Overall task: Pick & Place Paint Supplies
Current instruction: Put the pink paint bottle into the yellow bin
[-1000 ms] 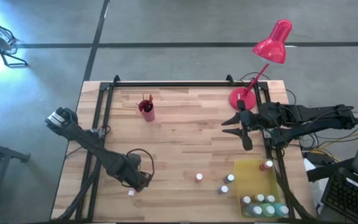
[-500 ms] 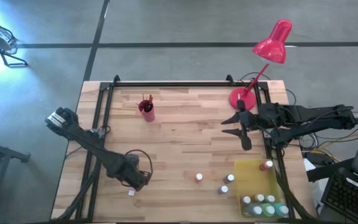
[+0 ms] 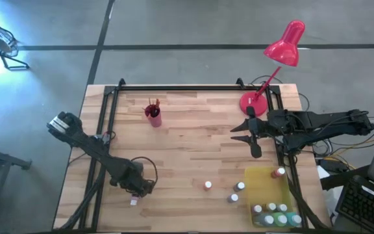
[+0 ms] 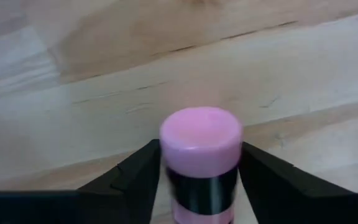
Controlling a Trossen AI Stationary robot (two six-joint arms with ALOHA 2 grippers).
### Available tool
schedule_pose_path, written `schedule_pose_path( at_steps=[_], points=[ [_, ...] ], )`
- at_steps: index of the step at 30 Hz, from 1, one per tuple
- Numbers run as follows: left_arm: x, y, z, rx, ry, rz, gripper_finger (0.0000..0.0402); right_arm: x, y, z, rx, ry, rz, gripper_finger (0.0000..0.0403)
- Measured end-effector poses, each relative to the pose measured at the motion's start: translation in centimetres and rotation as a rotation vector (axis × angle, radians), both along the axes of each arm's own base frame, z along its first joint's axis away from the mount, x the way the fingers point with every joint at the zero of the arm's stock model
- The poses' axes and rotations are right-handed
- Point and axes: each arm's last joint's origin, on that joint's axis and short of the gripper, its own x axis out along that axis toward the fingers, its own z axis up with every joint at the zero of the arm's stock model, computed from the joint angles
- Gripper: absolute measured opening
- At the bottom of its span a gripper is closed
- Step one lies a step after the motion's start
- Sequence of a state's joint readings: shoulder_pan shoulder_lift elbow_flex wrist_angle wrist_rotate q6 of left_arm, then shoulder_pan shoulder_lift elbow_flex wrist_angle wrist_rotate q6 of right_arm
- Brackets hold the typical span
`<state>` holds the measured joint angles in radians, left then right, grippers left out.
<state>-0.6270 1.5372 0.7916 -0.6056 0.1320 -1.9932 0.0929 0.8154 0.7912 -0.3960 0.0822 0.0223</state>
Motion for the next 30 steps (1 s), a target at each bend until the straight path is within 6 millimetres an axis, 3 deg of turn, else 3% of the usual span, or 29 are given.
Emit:
schedule_pose_path(
  at_steps=[8, 15, 20, 23, 30],
  points=[
    [0.4, -0.3, 0.0, -0.047, -0.054, -0.053, 0.0112, 0.2, 0.0, 0.1, -0.011, -0.031, 0.007, 0.0086],
    [1.7, 0.1, 0.9, -0.024, -0.254, -0.062, 0.0111, 0.2, 0.0, 0.2, -0.012, -0.044, 0.008, 0.0062],
    [3.0, 1.8, 3.4, 0.087, -0.503, -0.07, 0.0111, 0.4, 0.0, 0.6, -0.004, -0.094, 0.007, 0.005],
    [3.5, 3.5, 6.0, 0.222, -0.656, -0.1, 0.0111, 0.5, 0.1, 0.9, 0.038, -0.127, -0.006, 0.0045],
    [5.1, 7.6, 13.1, 0.716, -1.0, -0.403, 0.0111, 0.6, 0.1, 1.6, 0.184, -0.197, -0.051, 0.0048]
  ],
)
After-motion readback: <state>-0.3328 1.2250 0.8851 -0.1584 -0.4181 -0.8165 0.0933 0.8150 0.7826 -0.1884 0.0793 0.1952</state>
